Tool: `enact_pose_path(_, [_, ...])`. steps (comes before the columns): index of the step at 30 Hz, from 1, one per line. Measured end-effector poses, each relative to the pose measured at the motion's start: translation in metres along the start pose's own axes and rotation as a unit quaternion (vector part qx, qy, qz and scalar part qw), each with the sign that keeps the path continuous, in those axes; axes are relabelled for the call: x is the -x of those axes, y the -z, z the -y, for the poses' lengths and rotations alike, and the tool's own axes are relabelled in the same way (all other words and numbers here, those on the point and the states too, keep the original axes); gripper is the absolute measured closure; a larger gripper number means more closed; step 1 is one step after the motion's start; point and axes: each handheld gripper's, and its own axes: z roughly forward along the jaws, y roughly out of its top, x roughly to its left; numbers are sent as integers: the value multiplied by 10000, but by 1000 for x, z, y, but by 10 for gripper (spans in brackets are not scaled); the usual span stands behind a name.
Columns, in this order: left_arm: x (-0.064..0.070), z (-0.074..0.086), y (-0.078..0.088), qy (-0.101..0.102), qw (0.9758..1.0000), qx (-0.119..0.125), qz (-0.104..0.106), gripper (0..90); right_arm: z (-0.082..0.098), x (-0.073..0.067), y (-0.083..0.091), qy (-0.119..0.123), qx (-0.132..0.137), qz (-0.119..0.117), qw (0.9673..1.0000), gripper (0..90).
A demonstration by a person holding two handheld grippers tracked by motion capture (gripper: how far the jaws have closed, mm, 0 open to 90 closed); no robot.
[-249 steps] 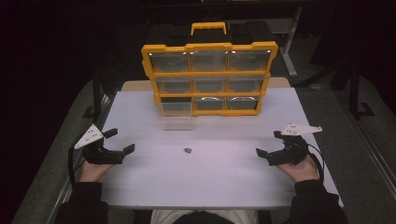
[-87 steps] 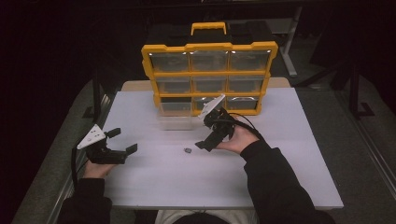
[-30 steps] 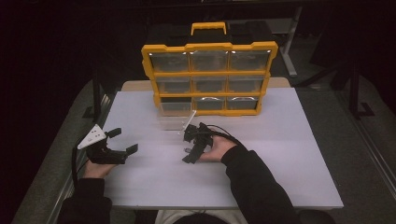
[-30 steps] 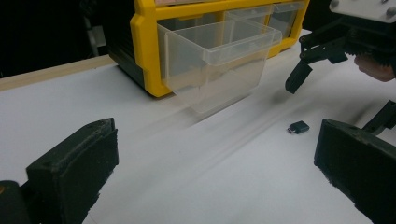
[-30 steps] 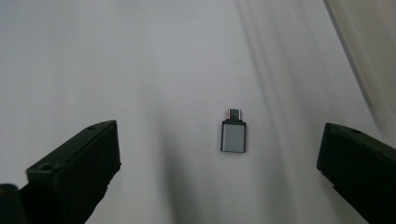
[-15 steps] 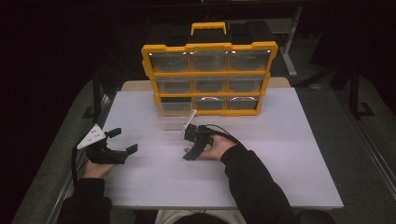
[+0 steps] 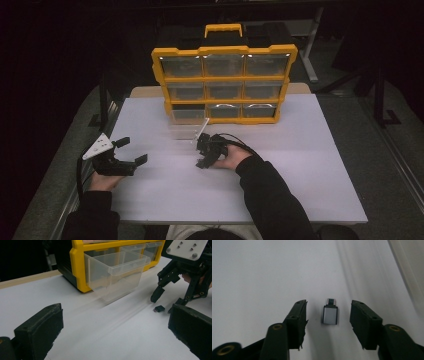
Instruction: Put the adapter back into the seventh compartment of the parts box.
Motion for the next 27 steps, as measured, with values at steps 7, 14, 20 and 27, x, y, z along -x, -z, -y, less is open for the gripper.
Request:
enact_pose_path(7, [0,0,0,-2,10000,2,-11,0,-1,0,-1,-17,-42,47,10000,633])
enact_pose_path(14, [0,0,0,-5,10000,-1,-20,0,-2,0,-4,23,-81,55,9999,730])
enact_pose_path(20, [0,0,0,1,10000,-9,-23,0,-4,2,-4,27,-104,33,9999,748])
enact_pose_path(27, [0,0,0,1,10000,-14,-31,0,-7,1,-1,32,-85,-4,10000,747])
